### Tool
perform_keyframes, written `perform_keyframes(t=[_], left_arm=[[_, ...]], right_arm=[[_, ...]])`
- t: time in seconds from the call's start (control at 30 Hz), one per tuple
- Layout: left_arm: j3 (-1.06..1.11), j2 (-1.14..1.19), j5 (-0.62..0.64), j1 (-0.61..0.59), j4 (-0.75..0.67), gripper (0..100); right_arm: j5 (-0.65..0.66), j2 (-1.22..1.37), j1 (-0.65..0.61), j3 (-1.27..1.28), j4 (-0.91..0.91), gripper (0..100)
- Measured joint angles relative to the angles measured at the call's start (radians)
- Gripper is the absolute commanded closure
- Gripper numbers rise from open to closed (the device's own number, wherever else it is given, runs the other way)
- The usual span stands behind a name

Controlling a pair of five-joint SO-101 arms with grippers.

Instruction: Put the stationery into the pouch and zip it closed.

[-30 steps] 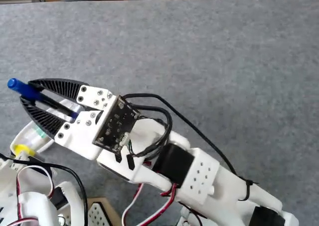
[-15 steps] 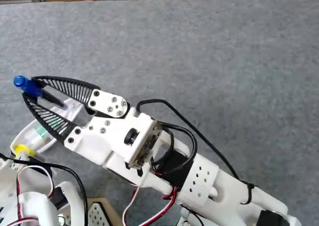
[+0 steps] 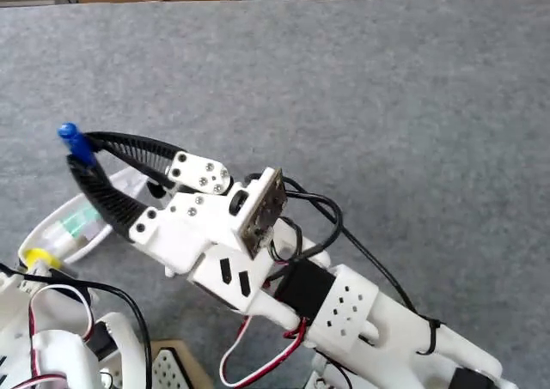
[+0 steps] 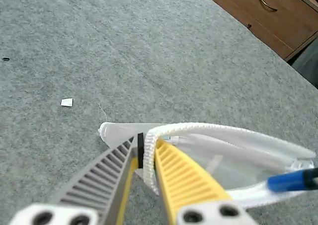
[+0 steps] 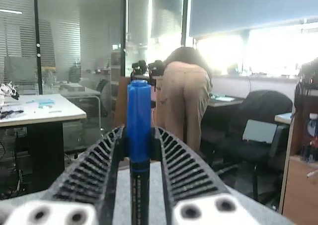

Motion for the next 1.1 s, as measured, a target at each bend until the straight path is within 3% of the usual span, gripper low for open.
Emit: perform_keyframes(t=[0.27, 0.43, 0.73, 0.97, 1.1], left_arm=[[0.0, 0.0, 0.0, 0.0, 0.0, 97], [0.0, 0.0, 0.0, 0.0, 0.0, 97], [0.0, 0.0, 0.0, 0.0, 0.0, 97], [0.0, 0.0, 0.0, 0.0, 0.0, 97], [0.0, 0.0, 0.0, 0.0, 0.0, 97]], right_arm=[[0.008, -0.02, 0.0, 0.094, -0.181, 98.6], [0.089, -0.008, 0.0, 0.155, -0.207, 98.6], [0.097, -0.006, 0.0, 0.184, -0.239, 98.3], [0.245, -0.006, 0.0, 0.184, -0.239, 98.1], [0.295, -0.006, -0.008, 0.184, -0.209, 86.5]])
